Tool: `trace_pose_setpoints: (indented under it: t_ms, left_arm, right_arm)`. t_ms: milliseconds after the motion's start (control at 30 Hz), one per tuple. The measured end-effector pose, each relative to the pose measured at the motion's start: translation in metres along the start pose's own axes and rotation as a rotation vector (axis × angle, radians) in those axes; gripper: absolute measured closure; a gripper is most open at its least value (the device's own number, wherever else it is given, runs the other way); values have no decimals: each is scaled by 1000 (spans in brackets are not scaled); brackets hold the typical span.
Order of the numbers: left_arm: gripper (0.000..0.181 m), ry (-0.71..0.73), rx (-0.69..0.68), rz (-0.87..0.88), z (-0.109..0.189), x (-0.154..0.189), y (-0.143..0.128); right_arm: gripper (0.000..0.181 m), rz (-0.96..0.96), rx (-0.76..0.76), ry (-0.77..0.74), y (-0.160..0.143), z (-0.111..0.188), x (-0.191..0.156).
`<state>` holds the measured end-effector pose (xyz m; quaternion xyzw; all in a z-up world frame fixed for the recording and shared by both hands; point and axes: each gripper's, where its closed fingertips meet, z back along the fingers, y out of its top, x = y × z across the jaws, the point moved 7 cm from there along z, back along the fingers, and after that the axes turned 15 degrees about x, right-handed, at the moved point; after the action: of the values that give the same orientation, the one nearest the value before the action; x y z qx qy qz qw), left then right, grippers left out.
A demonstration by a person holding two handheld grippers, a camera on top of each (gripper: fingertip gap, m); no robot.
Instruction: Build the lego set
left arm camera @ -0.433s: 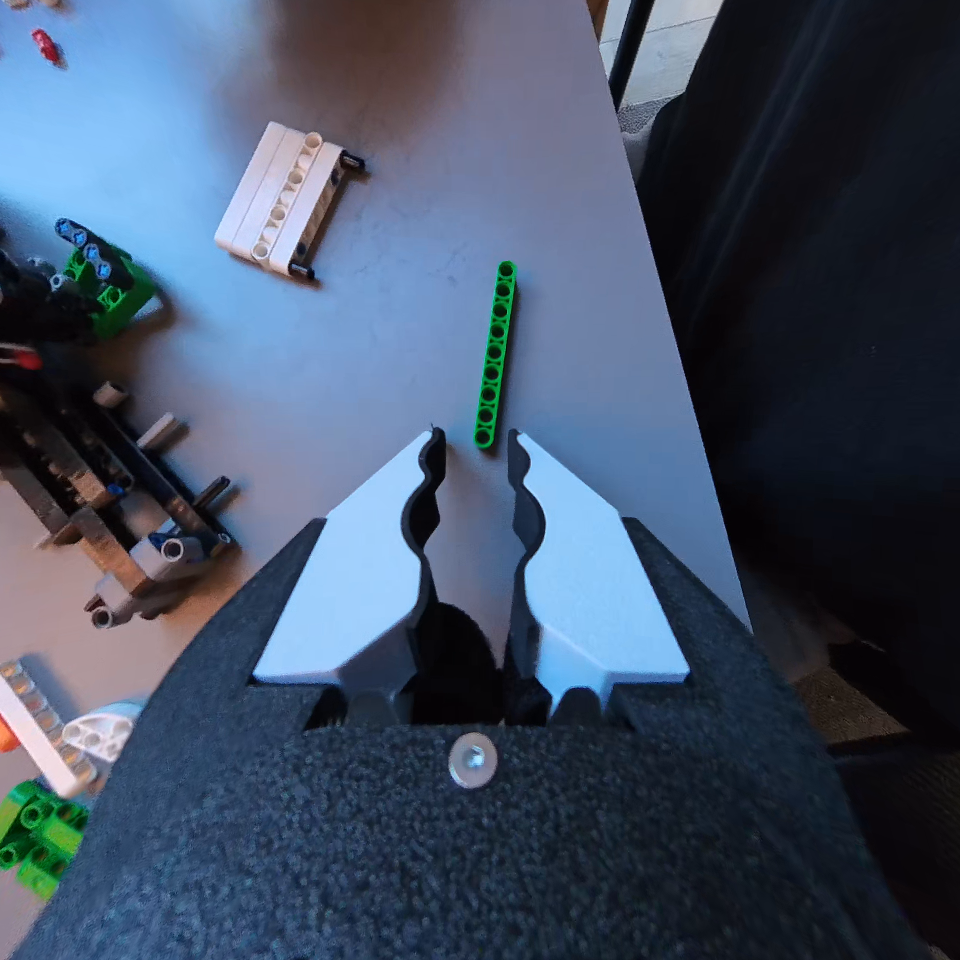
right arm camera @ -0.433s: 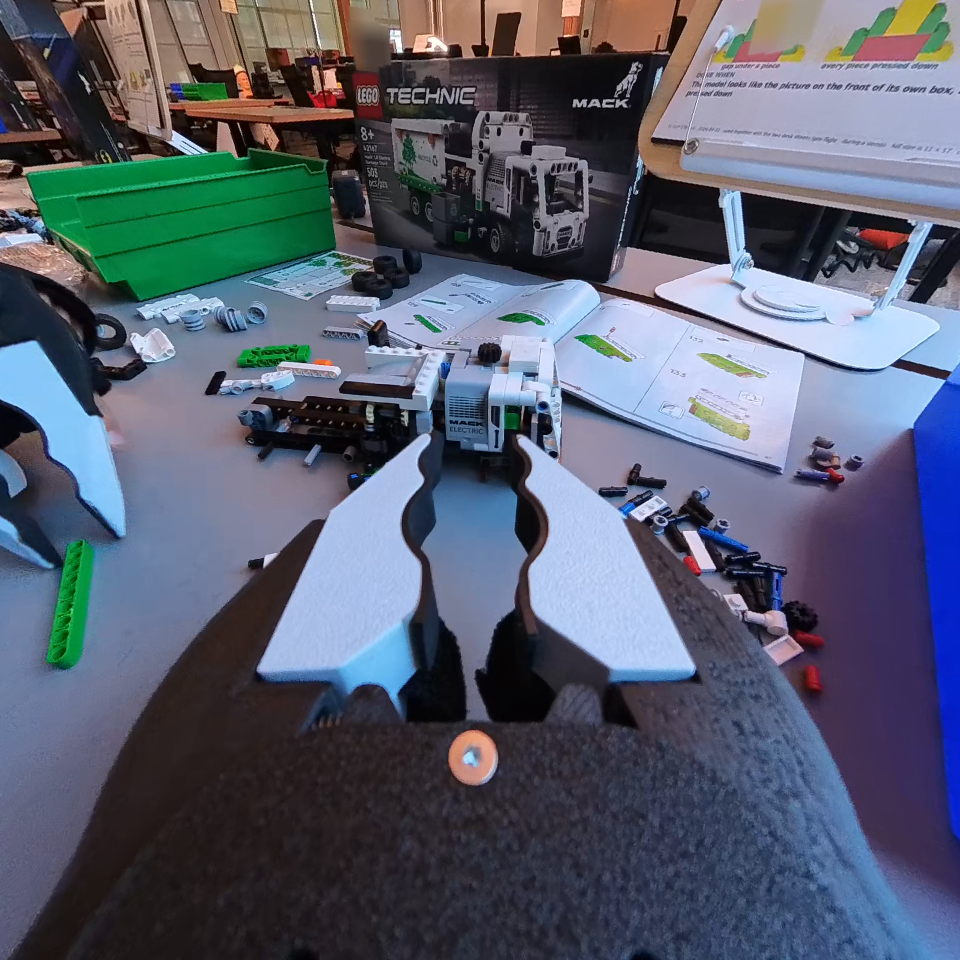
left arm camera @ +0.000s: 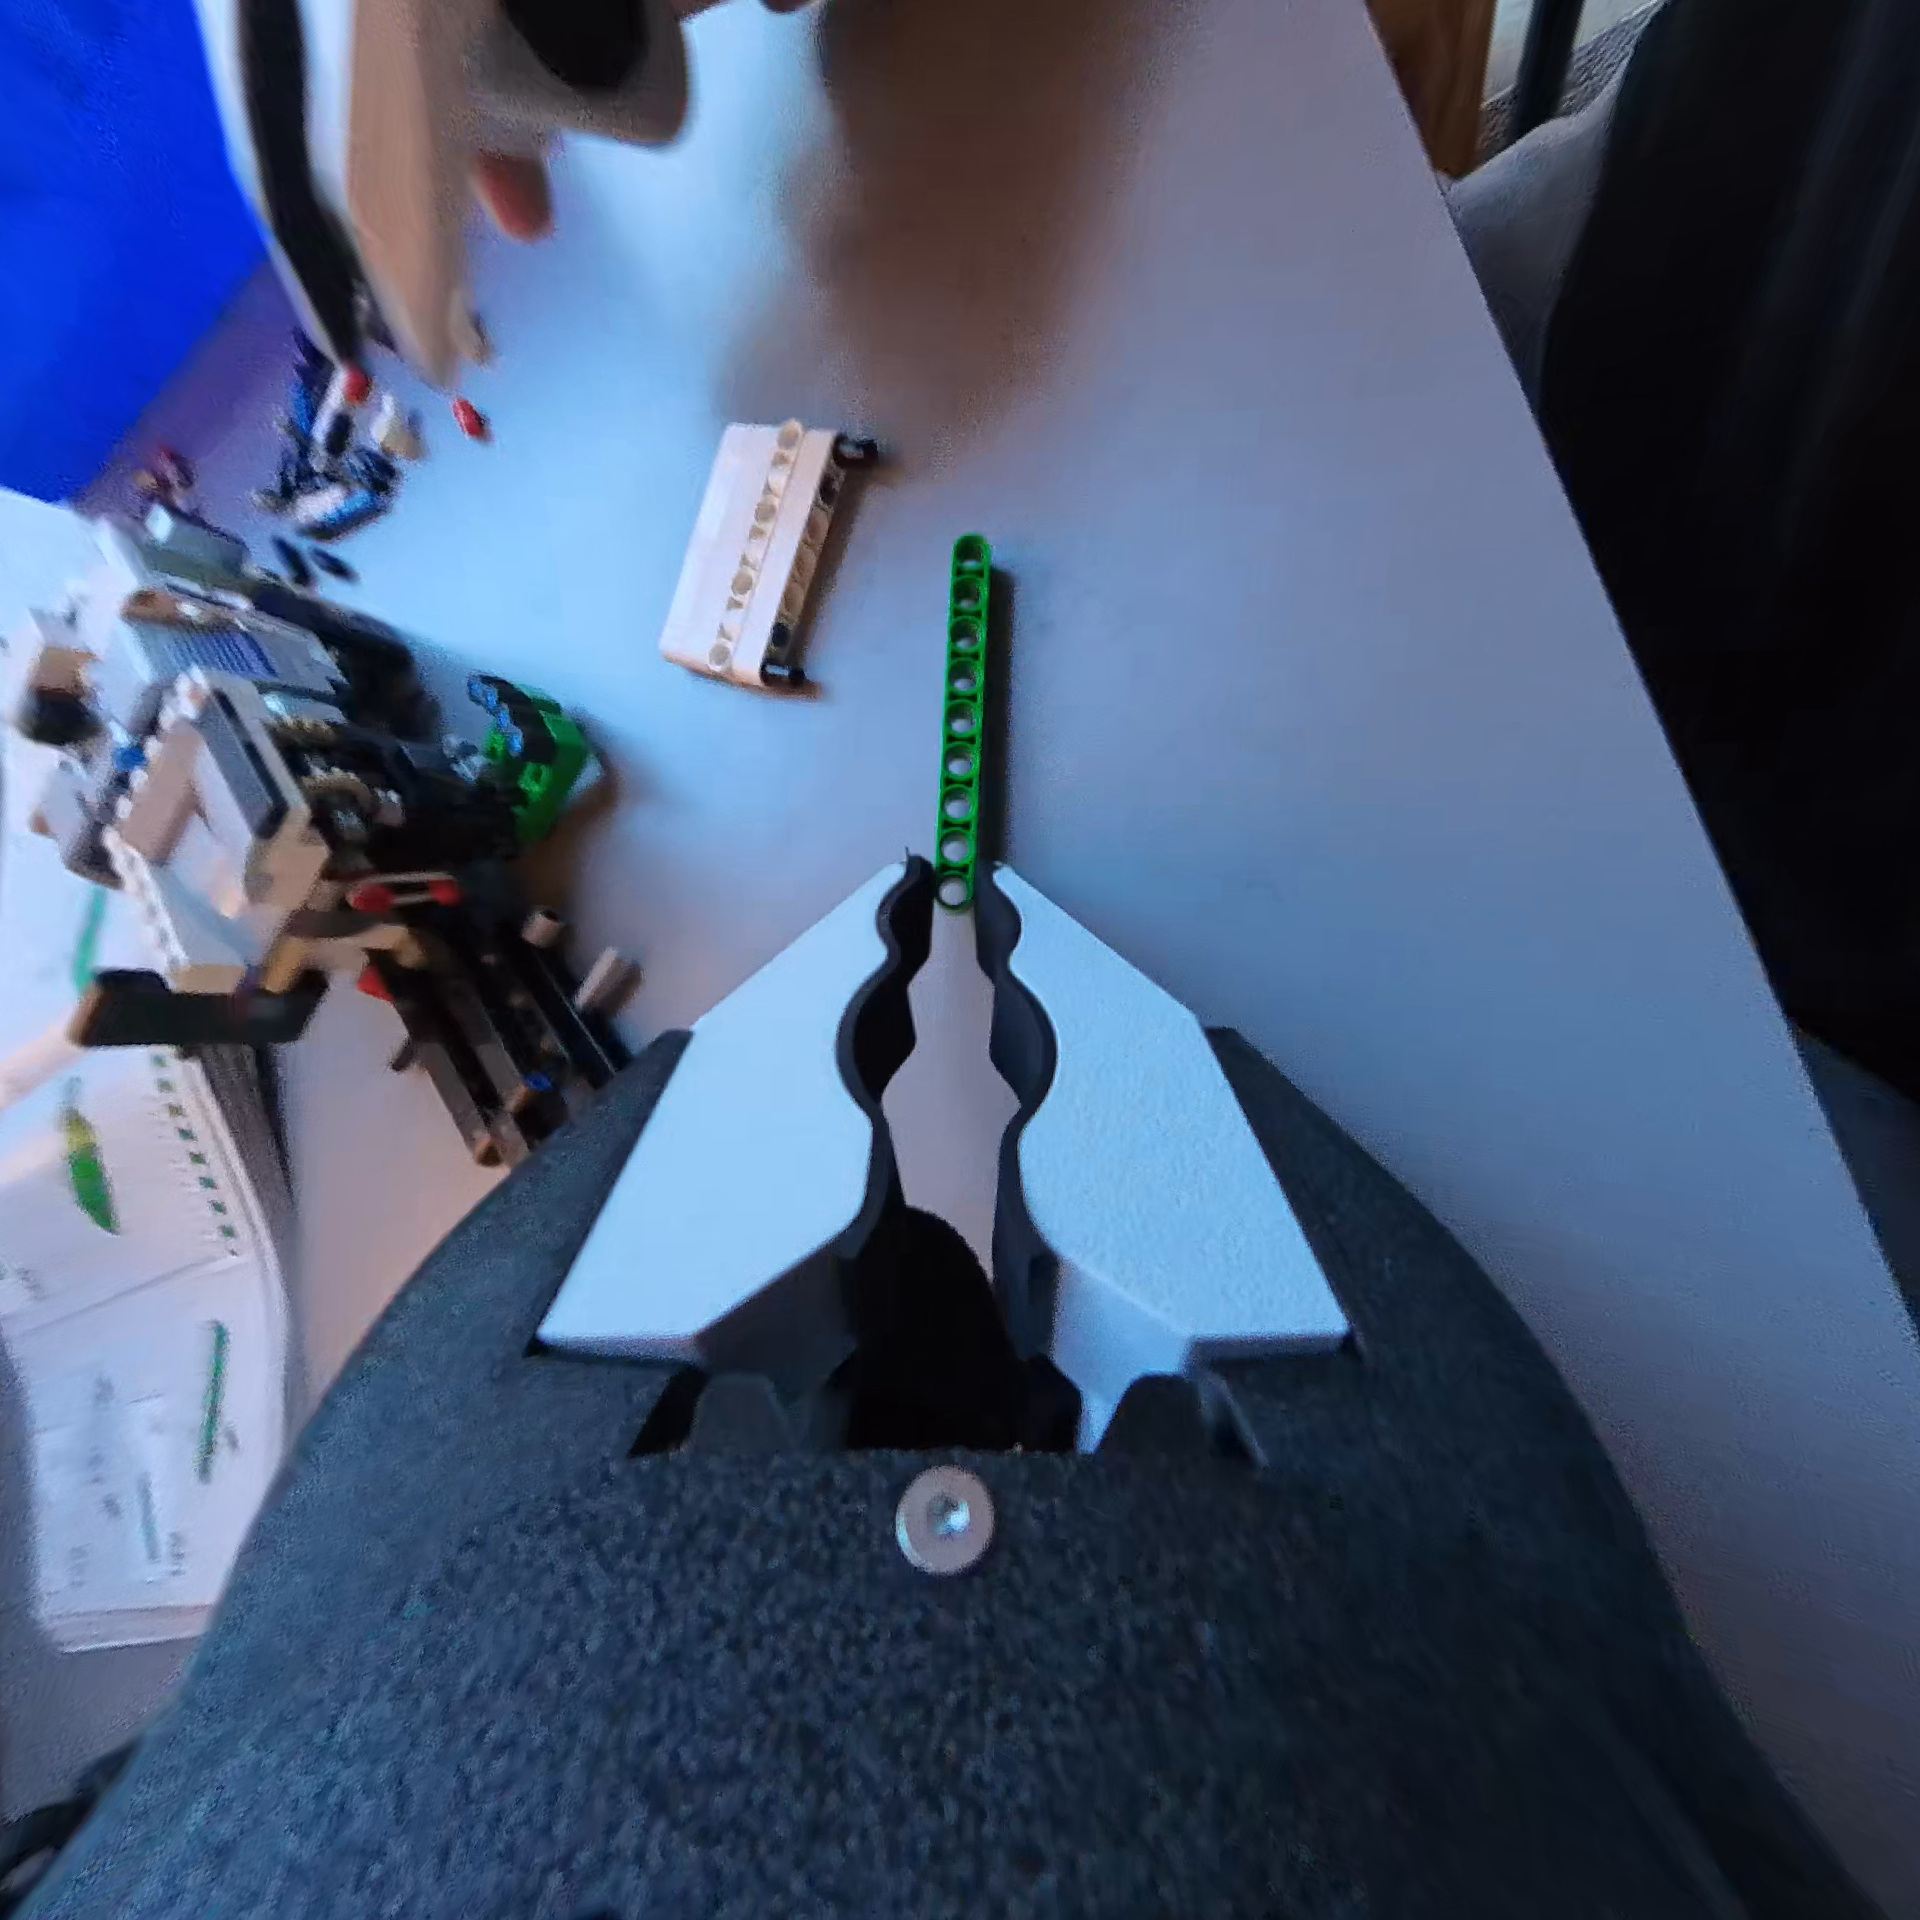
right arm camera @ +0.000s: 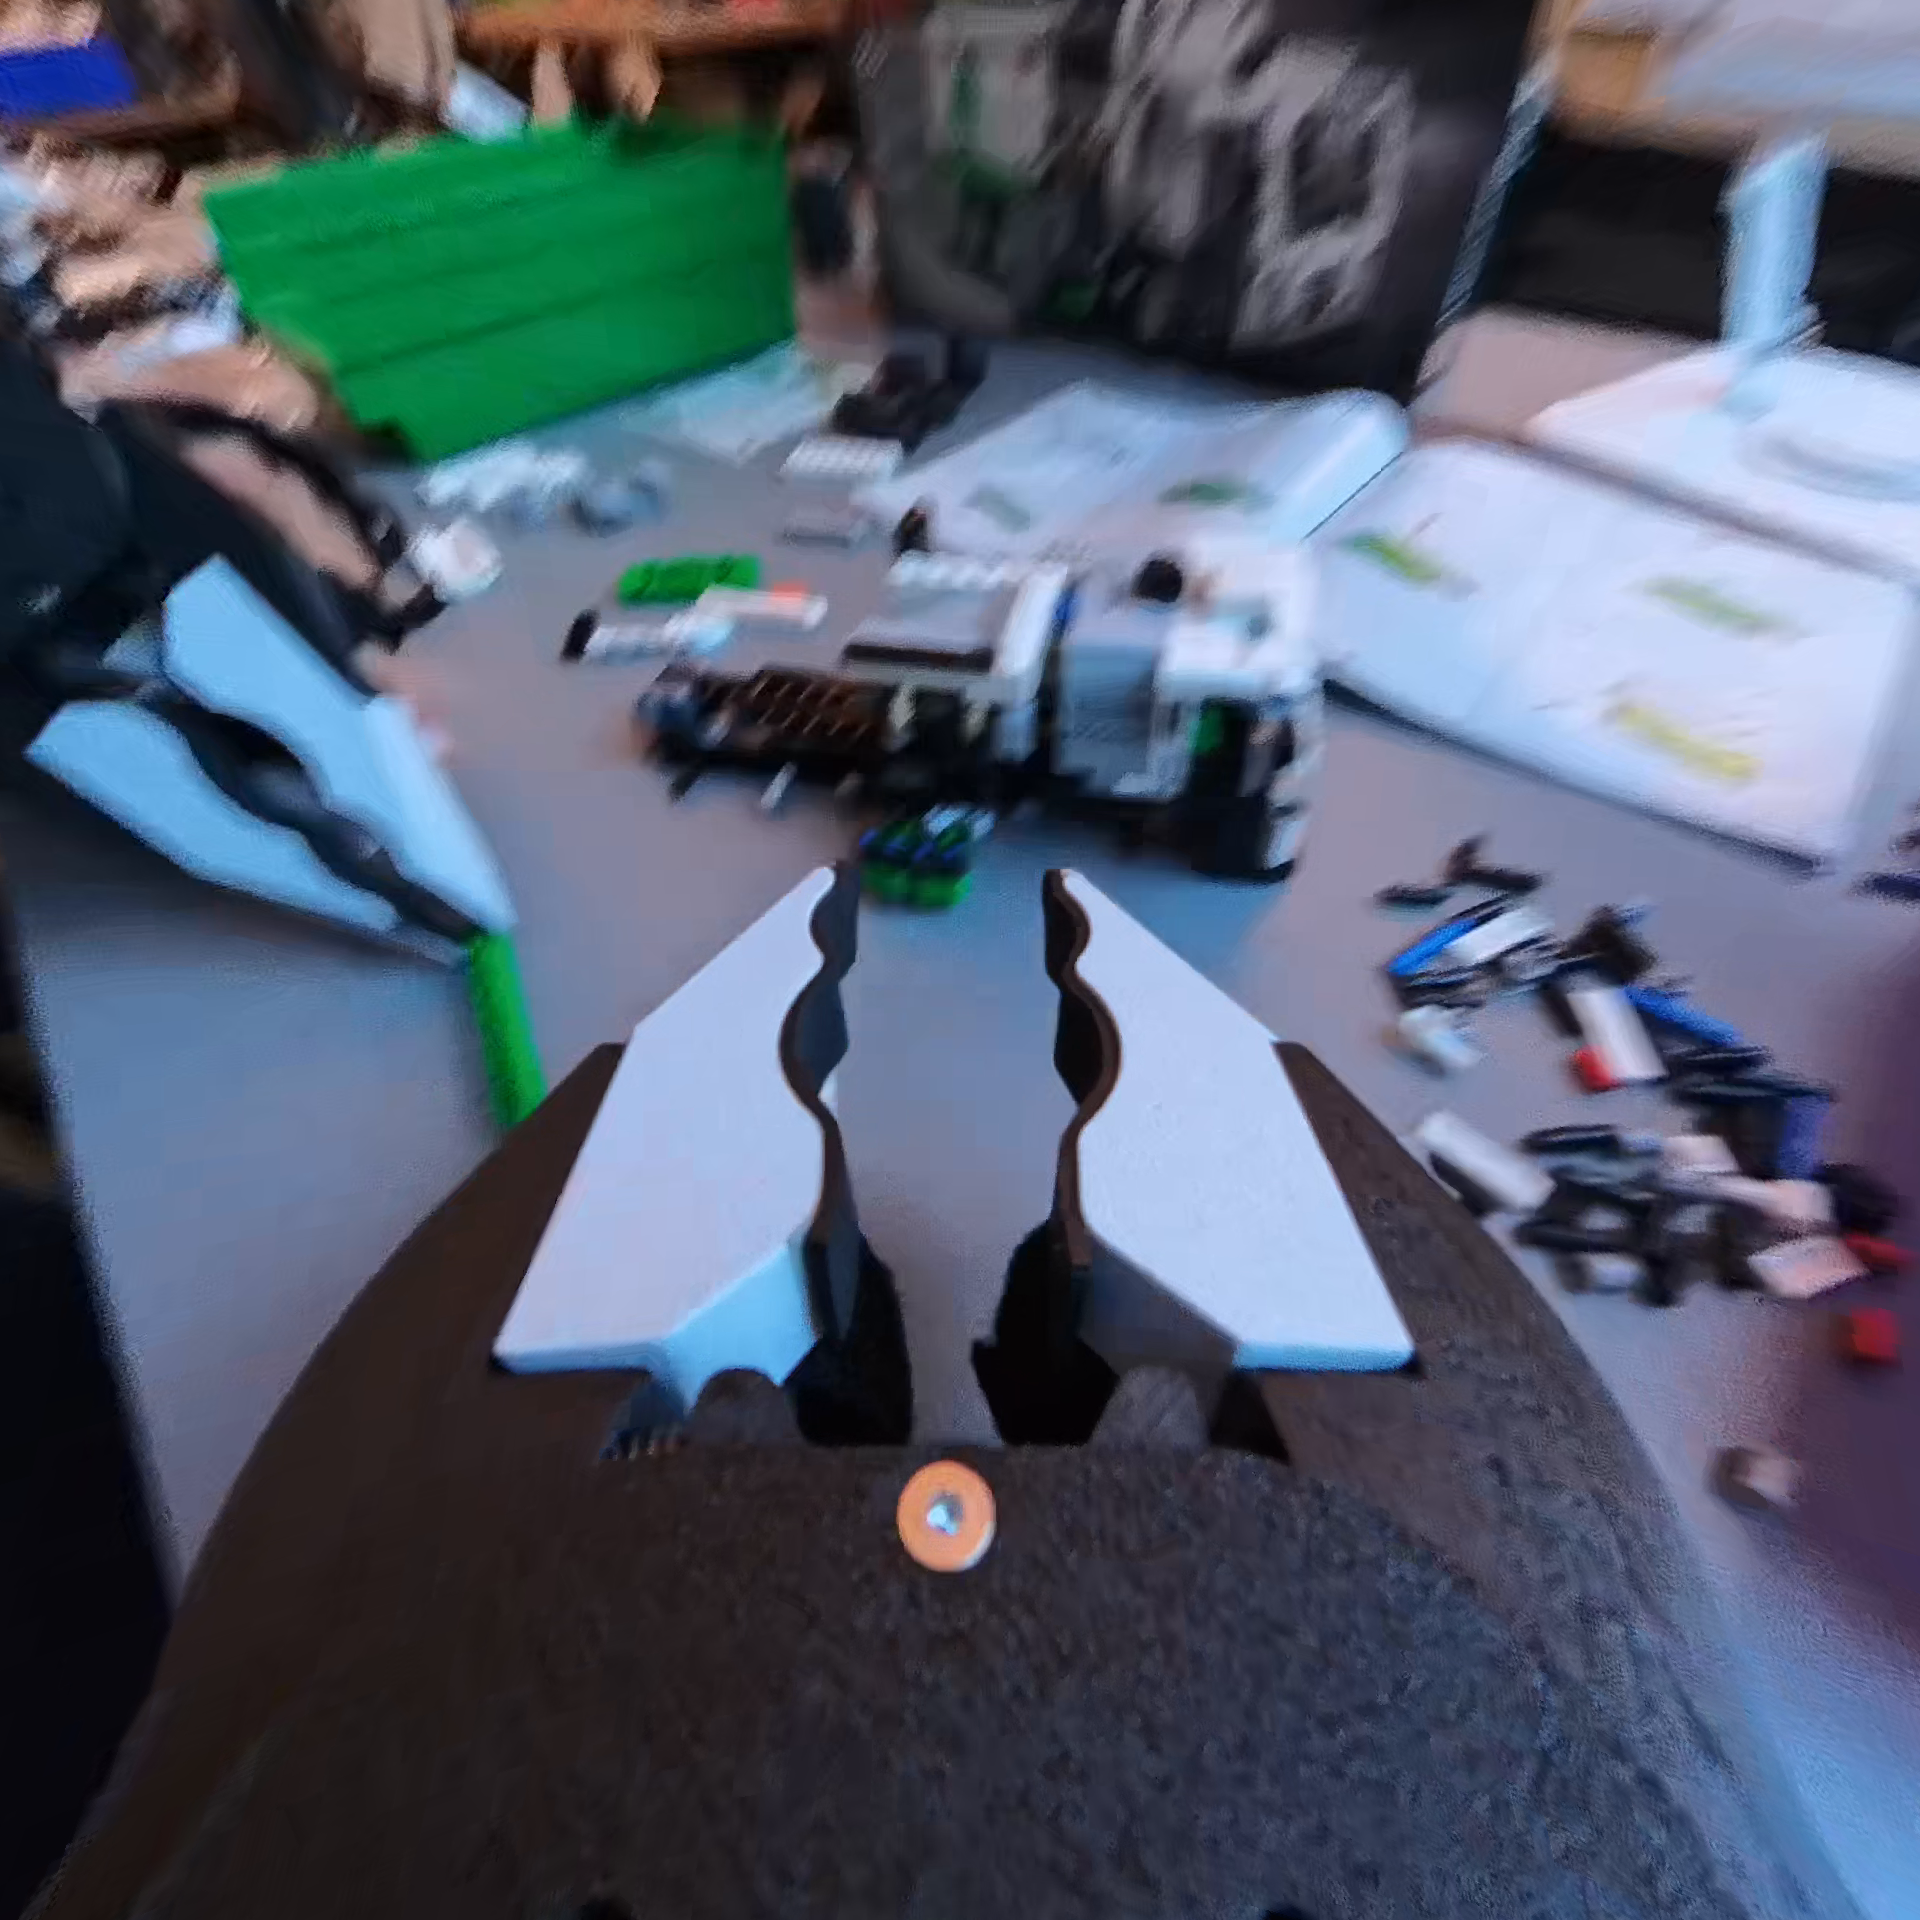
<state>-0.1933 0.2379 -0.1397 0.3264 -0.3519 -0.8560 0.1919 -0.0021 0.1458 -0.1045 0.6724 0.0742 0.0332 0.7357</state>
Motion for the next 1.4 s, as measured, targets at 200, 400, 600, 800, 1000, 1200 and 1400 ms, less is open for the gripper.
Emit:
trace_pose_setpoints:
  t_ms: [200,400,600,800,1000,1200,1400]
  left_arm:
    - [175,111,-29,-267,-16,-7,2]
    - [175,166,-5,-509,-34,-8,7]
    - [175,173,-26,-564,-40,-16,7]
    - [169,132,-31,-402,-34,-19,8]
    - [169,110,-19,-286,-31,-21,8]
    - [177,132,-23,-231,-35,-22,6]
    - [178,118,-8,-111,-25,-16,6]
  right_arm:
    - [119,4,-210,158,-19,-3,-45]
    - [111,57,-283,157,-26,-6,-55]
    - [109,85,-359,114,-36,-10,-49]
    - [114,125,-398,131,-41,-11,-51]
    - [118,122,-390,142,-40,-10,-50]
    - [119,176,-370,135,-38,-3,-49]
    - [126,197,-332,145,-33,2,-51]
